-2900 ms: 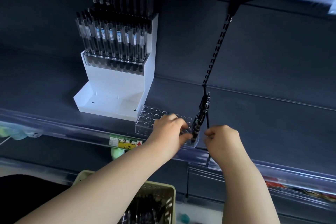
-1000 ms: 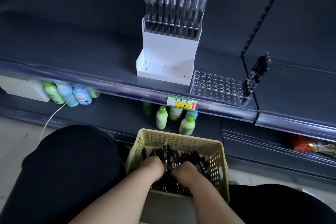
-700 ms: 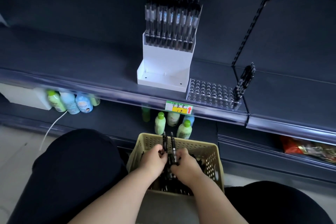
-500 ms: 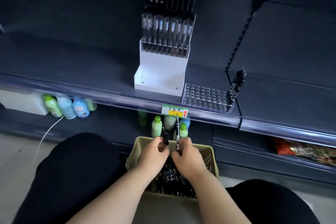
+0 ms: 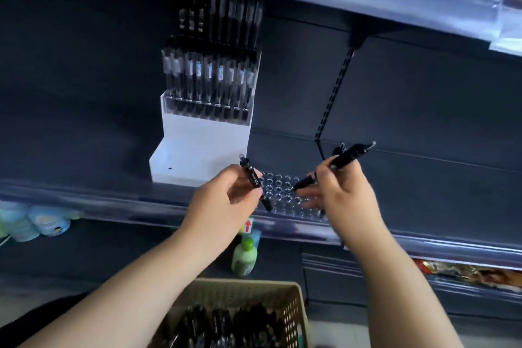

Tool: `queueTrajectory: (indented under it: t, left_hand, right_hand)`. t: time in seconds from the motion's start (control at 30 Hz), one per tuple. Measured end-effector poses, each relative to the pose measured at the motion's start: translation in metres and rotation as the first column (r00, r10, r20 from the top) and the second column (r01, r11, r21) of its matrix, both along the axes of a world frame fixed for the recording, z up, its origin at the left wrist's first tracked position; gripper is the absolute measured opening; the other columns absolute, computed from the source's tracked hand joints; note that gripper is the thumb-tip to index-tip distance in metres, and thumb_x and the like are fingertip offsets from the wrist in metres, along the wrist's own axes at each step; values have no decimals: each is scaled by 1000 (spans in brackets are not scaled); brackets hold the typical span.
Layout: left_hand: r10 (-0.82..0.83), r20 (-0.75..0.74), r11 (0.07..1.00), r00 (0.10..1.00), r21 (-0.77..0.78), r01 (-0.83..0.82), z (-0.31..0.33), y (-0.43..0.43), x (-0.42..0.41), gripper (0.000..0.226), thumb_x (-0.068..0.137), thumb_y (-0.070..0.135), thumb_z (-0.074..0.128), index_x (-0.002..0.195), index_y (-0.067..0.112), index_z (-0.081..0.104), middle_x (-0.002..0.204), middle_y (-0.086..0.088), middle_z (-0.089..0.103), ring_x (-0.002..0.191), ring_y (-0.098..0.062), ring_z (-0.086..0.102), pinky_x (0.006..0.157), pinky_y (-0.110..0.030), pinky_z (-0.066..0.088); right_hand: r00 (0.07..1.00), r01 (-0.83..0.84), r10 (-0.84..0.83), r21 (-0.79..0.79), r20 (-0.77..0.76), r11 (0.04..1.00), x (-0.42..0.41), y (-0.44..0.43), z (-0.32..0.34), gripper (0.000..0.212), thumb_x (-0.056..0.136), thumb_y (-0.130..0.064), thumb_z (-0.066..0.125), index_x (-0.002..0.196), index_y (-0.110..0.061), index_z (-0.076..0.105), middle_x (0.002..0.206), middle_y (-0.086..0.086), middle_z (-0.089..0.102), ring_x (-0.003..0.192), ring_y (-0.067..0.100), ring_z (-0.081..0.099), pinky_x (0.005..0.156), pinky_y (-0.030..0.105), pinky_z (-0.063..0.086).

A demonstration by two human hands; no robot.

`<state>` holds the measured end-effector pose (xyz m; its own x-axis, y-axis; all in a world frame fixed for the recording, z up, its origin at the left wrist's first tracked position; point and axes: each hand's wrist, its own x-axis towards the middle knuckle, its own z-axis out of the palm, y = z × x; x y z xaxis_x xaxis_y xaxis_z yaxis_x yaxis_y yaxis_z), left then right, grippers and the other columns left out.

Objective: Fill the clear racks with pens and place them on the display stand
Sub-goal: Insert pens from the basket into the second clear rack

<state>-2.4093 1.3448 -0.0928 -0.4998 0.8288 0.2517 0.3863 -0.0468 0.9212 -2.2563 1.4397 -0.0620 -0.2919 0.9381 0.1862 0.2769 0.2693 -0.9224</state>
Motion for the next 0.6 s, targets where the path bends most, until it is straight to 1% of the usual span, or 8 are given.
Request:
queueTrajectory:
  t: [0.03, 0.1, 0.17, 0.23, 0.3, 0.4, 0.47, 0.6]
  left_hand:
    - [-13, -18, 1000, 1000, 10, 13, 7, 11, -2, 13, 82, 21, 67, 87, 32, 64, 85, 29, 67, 80, 12, 61, 69, 1, 42]
    - [-40, -15, 998, 999, 46, 40, 18, 35, -5, 16, 81, 20, 67, 90, 34, 65, 85, 28, 68, 80, 11, 62, 71, 0, 43]
    - [-62, 1, 996, 998, 64, 62, 22, 54, -8, 18, 81, 19, 67, 91, 34, 65, 86, 25, 69, 81, 10, 63, 73, -2, 45]
    - [-78, 14, 994, 997, 74, 76, 16, 69, -13, 20, 81, 19, 68, 92, 35, 65, 87, 26, 69, 81, 10, 63, 72, -2, 45]
    - [-74, 44, 995, 996, 71, 70, 5, 77, -18, 22, 81, 18, 68, 91, 37, 65, 88, 26, 69, 82, 9, 64, 73, -6, 47]
    - [-78, 163, 996, 984, 53, 70, -15, 86, -21, 27, 81, 13, 69, 86, 40, 68, 88, 20, 72, 83, 1, 68, 77, -18, 46]
    - [-87, 196, 996, 977, 51, 78, -23, 89, -21, 34, 80, 13, 69, 87, 46, 67, 89, 16, 72, 85, -4, 69, 81, -24, 47]
    - [-102, 161, 994, 982, 61, 93, -27, 93, -21, 34, 80, 19, 69, 93, 50, 64, 91, 19, 72, 87, 3, 67, 80, -23, 46]
  right_hand:
    - [1000, 8, -8, 7, 5, 1000, 2, 12, 7, 12, 93, -30, 48, 83, -24, 48, 68, -9, 70, 58, 20, 69, 65, 44, 56]
    - [995, 60, -67, 100, 69, 993, 5, 36, 21, 20, 92, -36, 51, 77, -23, 52, 61, -8, 69, 51, 11, 65, 58, 27, 53]
    - [989, 126, -139, 197, 54, 972, 8, 54, 30, 16, 88, -29, 60, 77, -24, 50, 60, -2, 67, 44, 1, 60, 42, 11, 42]
    - [984, 174, -178, 216, 0, 961, 10, 68, 31, 21, 85, -21, 65, 81, -27, 46, 70, -2, 67, 45, 0, 61, 38, 8, 39]
    - [982, 180, -189, 224, 20, 958, 10, 76, 29, 21, 85, -18, 64, 82, -27, 45, 74, -2, 68, 47, 0, 62, 39, 7, 39]
    - [985, 140, -158, 208, 71, 968, 6, 84, 27, 12, 90, -25, 56, 82, -23, 48, 69, -4, 70, 46, 5, 62, 41, 9, 40]
    - [977, 141, -176, 247, 124, 959, 3, 88, 26, 16, 90, -34, 53, 79, -24, 50, 66, -10, 69, 46, 5, 61, 44, 11, 40]
    - [956, 189, -256, 366, 143, 911, 1, 94, 20, 9, 85, -33, 60, 81, -32, 52, 71, -15, 62, 69, -3, 58, 55, 9, 41]
